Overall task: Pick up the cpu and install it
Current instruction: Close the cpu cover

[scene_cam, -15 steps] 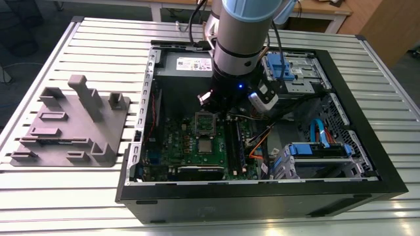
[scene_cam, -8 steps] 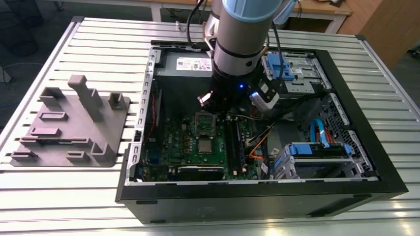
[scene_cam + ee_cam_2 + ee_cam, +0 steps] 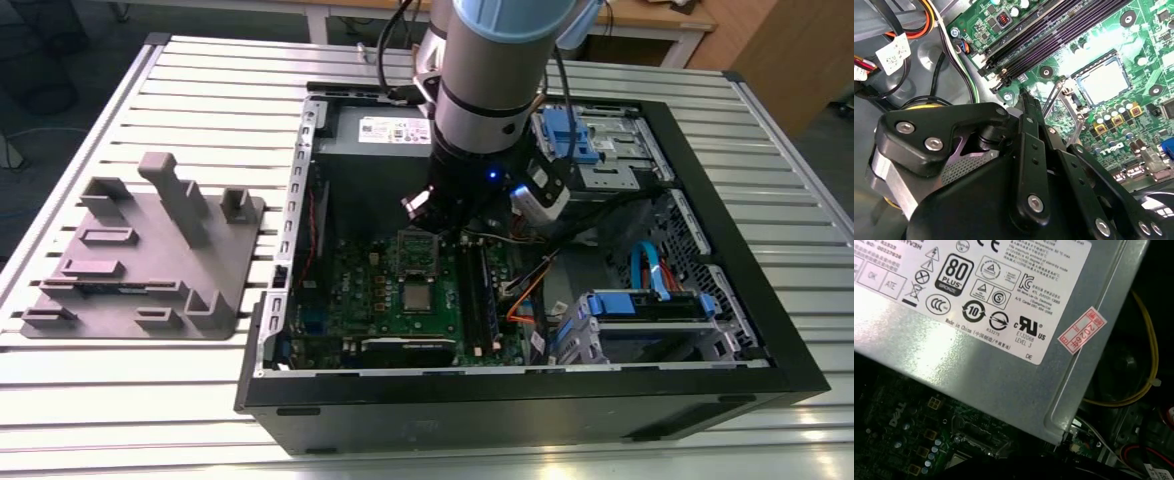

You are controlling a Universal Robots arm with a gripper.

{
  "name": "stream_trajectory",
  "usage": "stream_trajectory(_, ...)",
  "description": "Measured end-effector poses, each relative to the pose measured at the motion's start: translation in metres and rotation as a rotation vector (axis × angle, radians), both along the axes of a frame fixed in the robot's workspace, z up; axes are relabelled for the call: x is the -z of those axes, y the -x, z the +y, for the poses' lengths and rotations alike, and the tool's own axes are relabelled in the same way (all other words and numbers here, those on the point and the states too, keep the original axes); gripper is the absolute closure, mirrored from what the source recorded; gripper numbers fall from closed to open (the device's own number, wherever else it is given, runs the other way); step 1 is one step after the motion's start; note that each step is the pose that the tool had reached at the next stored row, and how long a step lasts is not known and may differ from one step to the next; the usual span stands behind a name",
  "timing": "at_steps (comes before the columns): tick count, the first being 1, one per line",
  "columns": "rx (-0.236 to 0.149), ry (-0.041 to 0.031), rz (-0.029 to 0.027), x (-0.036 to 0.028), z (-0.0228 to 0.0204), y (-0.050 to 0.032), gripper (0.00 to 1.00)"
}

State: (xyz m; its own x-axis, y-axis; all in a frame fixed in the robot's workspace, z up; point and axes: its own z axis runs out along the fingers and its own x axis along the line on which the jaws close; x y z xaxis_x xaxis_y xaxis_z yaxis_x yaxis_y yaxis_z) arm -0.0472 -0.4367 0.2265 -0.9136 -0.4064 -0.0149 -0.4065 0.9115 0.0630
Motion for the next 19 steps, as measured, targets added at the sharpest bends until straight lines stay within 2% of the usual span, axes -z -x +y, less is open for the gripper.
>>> stream_trajectory(7,-0.008,-0.0001,0.0,-0.0005,-0.0003,0.0,0.89)
stream_trajectory(16,-0.133,0.0006,-0.0001,-0.0005,-0.0003,0.0,0.89)
stream_trajectory(19,-0.15,0.0006,-0.0001,-0.0005,-0.0003,0.0,0.89)
